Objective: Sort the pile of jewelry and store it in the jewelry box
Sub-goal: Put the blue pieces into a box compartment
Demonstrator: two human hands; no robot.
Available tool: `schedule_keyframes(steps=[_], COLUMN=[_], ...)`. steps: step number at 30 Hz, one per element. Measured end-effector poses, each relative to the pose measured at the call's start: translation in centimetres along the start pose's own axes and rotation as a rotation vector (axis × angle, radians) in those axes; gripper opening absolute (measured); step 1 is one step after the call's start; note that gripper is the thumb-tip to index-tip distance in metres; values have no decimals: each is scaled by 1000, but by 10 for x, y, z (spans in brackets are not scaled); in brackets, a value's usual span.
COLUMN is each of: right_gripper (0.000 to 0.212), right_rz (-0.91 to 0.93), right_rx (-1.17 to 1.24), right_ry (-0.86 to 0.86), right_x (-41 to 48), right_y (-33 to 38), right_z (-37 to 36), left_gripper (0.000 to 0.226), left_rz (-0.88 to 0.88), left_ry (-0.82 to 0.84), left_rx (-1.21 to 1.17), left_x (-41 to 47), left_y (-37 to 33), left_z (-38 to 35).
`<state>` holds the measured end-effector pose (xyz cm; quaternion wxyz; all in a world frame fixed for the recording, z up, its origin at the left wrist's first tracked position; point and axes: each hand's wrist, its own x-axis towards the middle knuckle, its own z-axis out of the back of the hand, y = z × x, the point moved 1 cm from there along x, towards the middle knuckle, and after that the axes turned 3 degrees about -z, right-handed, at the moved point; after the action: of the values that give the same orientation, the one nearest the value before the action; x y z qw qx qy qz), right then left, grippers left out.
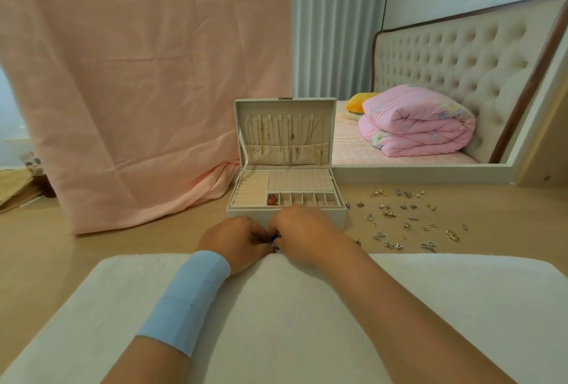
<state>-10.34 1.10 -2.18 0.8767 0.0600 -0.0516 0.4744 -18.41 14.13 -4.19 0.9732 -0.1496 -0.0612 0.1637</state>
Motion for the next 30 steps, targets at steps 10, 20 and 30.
schedule_keyframes(steps=[10, 20, 30], right_gripper=[29, 24, 17], right_rz=[-41, -8, -5], right_rx=[139, 204, 240], right_ry=[150, 111, 132], right_x=[2, -1, -2], right_y=[-16, -13, -14], right_z=[-1, -4, -3], left_gripper=[10, 10, 15], left_rz=[-53, -59, -77], left_ry=[-33, -90, -218], left_rx=[-113, -209, -417], left_x=[5, 3, 1], left_y=[7, 11, 7], left_z=[-4, -3, -3])
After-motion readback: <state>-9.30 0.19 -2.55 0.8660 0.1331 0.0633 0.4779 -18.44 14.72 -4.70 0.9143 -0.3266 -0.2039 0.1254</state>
